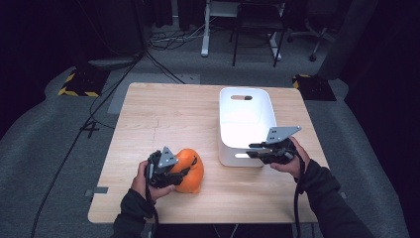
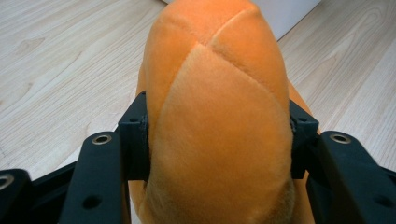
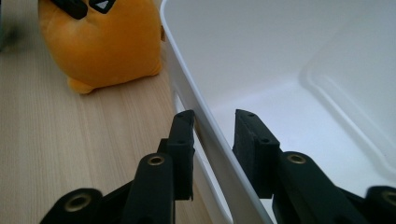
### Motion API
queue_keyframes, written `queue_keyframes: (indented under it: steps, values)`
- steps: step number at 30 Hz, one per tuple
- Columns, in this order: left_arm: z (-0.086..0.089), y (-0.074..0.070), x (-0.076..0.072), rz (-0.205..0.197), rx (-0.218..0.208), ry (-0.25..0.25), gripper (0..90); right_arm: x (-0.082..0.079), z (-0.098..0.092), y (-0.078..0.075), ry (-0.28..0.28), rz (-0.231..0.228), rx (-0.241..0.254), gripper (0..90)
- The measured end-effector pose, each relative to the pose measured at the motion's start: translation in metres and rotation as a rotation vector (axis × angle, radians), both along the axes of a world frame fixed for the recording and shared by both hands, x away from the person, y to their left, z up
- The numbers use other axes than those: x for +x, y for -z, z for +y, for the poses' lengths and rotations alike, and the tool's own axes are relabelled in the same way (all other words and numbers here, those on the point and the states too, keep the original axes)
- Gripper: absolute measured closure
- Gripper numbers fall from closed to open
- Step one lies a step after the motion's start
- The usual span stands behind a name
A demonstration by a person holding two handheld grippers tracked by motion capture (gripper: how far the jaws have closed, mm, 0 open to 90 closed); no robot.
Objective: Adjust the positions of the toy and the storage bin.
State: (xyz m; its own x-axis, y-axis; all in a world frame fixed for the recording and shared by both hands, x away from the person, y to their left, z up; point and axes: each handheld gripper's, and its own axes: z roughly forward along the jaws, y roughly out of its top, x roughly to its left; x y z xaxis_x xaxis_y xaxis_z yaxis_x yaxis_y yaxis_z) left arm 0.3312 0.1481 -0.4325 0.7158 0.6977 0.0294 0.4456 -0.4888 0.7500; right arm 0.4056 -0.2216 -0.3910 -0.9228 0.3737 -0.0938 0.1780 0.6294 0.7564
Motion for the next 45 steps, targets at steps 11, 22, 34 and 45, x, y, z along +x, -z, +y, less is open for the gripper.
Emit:
queue_keyframes:
  steps: [11,22,34,45]
  values:
    - [0.001,0.003,0.001,0.002,-0.025,-0.002,43.6,-0.007,0.002,-0.002,-0.073,-0.028,-0.001,77.9]
    - [0.004,0.004,0.001,0.001,-0.037,-0.008,43.8,-0.043,-0.010,-0.005,-0.153,-0.063,-0.008,79.4]
    - [0.009,0.008,0.003,0.034,-0.089,-0.001,44.5,-0.053,-0.053,-0.011,0.070,-0.114,0.132,32.8]
    - [-0.001,0.006,0.000,0.010,-0.026,-0.001,42.8,-0.053,-0.099,0.002,0.205,-0.114,0.192,20.2]
